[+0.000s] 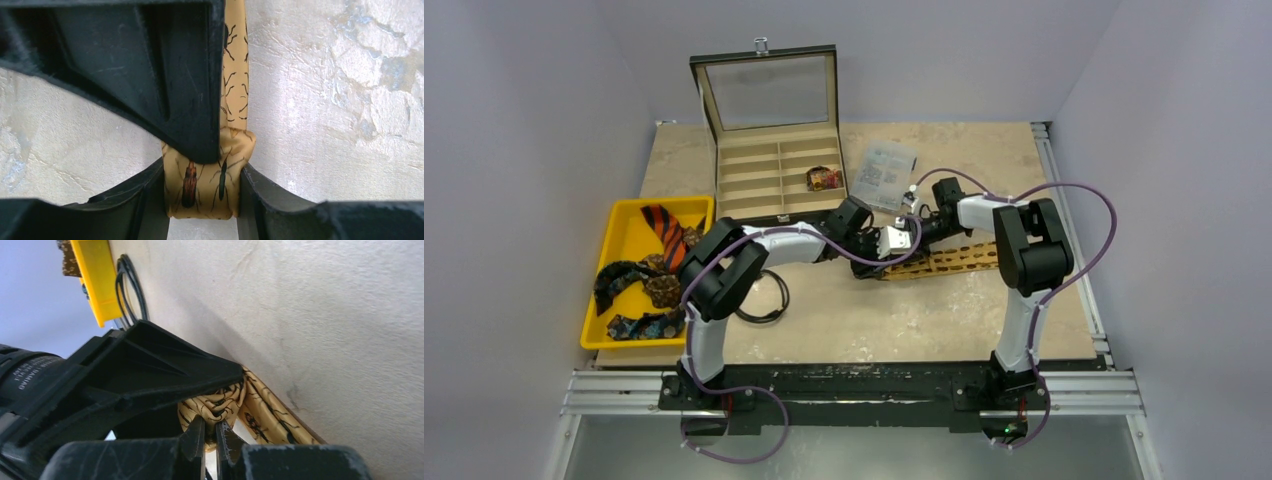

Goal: Roll the ties
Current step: Roll the tie at the center of the board.

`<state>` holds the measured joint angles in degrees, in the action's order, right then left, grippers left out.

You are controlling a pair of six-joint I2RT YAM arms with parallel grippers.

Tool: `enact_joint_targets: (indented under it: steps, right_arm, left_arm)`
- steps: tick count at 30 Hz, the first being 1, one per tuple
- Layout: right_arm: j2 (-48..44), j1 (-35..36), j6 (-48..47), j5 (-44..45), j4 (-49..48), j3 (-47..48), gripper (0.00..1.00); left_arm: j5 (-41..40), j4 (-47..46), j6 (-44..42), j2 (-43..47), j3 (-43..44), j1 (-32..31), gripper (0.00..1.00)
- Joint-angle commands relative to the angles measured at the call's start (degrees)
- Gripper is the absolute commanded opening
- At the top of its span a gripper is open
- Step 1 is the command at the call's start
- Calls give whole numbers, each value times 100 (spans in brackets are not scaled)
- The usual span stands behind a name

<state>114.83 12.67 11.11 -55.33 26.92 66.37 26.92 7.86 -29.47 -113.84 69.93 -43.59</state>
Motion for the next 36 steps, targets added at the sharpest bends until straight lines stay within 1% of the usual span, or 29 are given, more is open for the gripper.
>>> enact_joint_targets:
  steps: [1, 3, 4, 6, 10, 12, 14, 19, 25, 27, 29, 33, 36]
  right_arm:
    - [352, -72, -743, 1982, 436, -187, 0]
    - [352, -72, -812, 2231, 520, -154, 0]
    - [360, -71, -872, 2336, 581, -130, 0]
    - [363, -71, -929, 2552, 696, -90, 0]
    - [357, -68, -891, 2912, 699, -18, 0]
    - [409, -59, -882, 3031, 707, 57, 0]
    - [470, -58, -873, 3099, 702, 117, 0]
    - [603, -46, -906, 3194, 705, 213, 0]
    - [643, -1, -934, 3215, 707, 210, 0]
    - [667, 7, -940, 3188, 700, 210, 0]
    - [681, 8, -930, 3163, 686, 210, 0]
    - [712, 25, -907, 3050, 667, 235, 0]
    - [664, 65, -892, 2840, 648, 219, 0]
  left_arm:
    - [437, -335, 369, -185, -668, 154, 50]
    - [800, -1085, 541, -24, -939, 223, 55]
    - [899, -1457, 649, 50, -1093, 232, 56]
    - [1113, -2259, 936, 94, -1361, 253, 57]
    - [1464, -3387, 1162, 47, -1780, 277, 57]
    - [1521, -4161, 1272, 31, -2101, 281, 57]
    - [1538, -4721, 1404, 6, -2299, 279, 57]
    - [1433, -5632, 1845, -192, -2400, 277, 60]
    - [1354, -6157, 2399, -450, -2150, 243, 64]
    - [1318, -6239, 2558, -549, -2039, 206, 64]
    - [1295, -6245, 2652, -626, -1933, 158, 62]
    - [1193, -6207, 2754, -780, -1784, 83, 43]
    - [1132, -6090, 2711, -826, -1707, 10, 33]
